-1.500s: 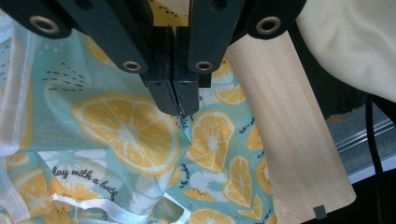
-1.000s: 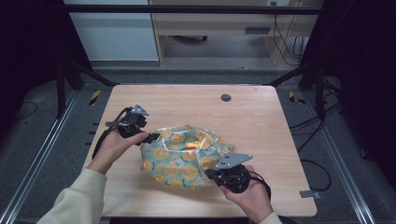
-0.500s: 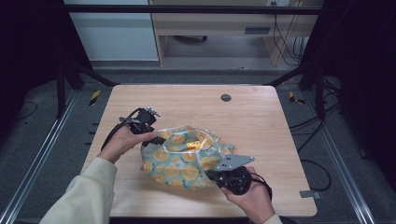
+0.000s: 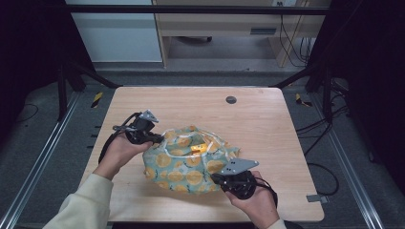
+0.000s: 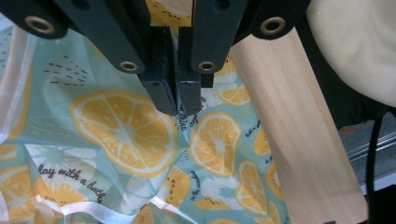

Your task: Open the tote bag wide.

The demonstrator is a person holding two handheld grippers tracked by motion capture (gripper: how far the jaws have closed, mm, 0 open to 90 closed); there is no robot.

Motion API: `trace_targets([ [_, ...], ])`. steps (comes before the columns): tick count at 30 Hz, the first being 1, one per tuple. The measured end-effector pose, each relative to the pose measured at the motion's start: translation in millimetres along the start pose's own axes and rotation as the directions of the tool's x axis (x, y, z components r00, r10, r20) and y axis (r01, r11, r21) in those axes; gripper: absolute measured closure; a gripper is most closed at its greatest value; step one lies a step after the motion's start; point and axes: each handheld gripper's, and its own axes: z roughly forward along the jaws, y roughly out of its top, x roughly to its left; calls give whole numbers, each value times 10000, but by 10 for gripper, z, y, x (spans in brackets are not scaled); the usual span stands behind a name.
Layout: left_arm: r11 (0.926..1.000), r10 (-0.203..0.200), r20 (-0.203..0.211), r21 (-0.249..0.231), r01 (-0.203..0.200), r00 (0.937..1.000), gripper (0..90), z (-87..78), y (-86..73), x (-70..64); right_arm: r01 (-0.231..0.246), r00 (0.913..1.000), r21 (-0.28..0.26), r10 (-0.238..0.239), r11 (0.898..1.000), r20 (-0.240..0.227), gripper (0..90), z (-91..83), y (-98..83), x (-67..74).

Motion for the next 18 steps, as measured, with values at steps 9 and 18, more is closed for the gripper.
trace_targets([
  [9, 9834, 265, 994, -1814, -80, 9947, 894, -431, -236, -312, -80, 9989, 318, 65, 9995, 467, 862, 128, -54, -39],
  [18, 9880, 844, 1779, -1424, -593, 9804, 896, -452, -470, -482, -150, 9963, 765, 85, 9970, 851, 852, 297, -146, -91],
])
